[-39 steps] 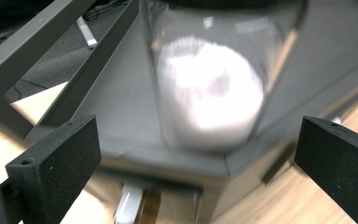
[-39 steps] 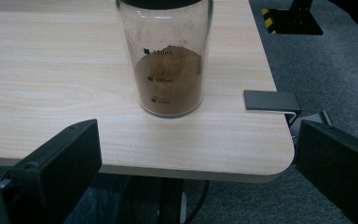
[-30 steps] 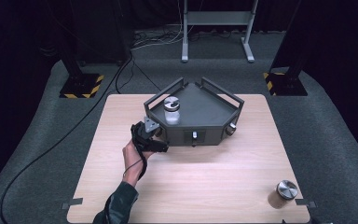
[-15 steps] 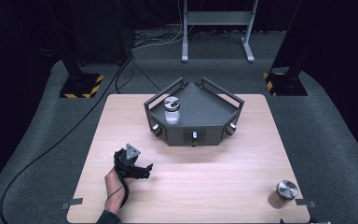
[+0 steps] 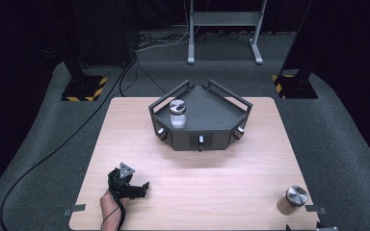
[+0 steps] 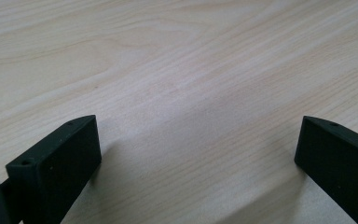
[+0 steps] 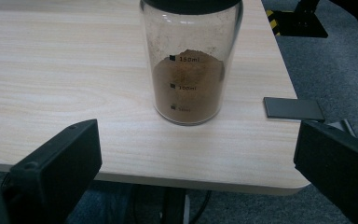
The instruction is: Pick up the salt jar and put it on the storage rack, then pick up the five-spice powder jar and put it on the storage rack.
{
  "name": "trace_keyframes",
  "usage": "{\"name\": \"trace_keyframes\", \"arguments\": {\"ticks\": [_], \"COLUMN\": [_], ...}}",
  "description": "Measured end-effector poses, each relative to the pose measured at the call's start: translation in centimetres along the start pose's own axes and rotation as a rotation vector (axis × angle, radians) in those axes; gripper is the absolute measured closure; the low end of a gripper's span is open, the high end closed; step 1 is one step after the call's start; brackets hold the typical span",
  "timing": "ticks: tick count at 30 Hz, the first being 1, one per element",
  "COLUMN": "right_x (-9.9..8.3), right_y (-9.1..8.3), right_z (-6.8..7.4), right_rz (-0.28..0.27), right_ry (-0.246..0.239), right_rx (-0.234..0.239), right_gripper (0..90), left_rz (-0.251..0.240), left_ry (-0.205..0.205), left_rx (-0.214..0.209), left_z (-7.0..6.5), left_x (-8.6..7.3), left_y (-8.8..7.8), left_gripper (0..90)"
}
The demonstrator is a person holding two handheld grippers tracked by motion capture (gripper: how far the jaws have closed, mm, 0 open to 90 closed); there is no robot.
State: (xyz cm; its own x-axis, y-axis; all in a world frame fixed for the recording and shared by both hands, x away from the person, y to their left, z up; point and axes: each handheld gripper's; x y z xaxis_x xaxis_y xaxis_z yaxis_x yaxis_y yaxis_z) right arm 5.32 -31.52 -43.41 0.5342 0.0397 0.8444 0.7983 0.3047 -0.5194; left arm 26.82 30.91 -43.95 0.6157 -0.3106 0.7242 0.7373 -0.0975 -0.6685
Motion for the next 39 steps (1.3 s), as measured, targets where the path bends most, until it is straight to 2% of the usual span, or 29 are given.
{"name": "trace_keyframes", "arguments": {"ticks": [19, 39], "right_x": [0.2, 1.0], "right_y": [0.1, 0.1], "right_z": [0.9, 1.1], "right_rz": [-0.009, -0.007], "right_ry": [-0.022, -0.037], "right_rx": [0.0, -0.005], "right_gripper": [0.0, 0.0], "left_rz": [0.0, 0.0], "left_ry": [-0.002, -0.002], "left_rx": [-0.001, -0.001], "left_z": [0.1, 0.1], "left_x": [-0.1, -0.1], "left_y": [0.0, 0.0], "left_gripper": [0.2, 0.2]}}
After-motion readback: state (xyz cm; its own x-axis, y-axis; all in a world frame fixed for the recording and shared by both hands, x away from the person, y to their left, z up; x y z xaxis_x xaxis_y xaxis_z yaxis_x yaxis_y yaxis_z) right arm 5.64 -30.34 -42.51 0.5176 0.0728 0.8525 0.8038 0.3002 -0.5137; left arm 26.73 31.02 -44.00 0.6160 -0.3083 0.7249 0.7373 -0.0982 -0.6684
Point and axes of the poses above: each handheld gripper's, and its own axes: y roughly forward along the jaws, x roughly out of its top, z roughly to its left, and after that the axes turned 14 degrees about x, right-handed
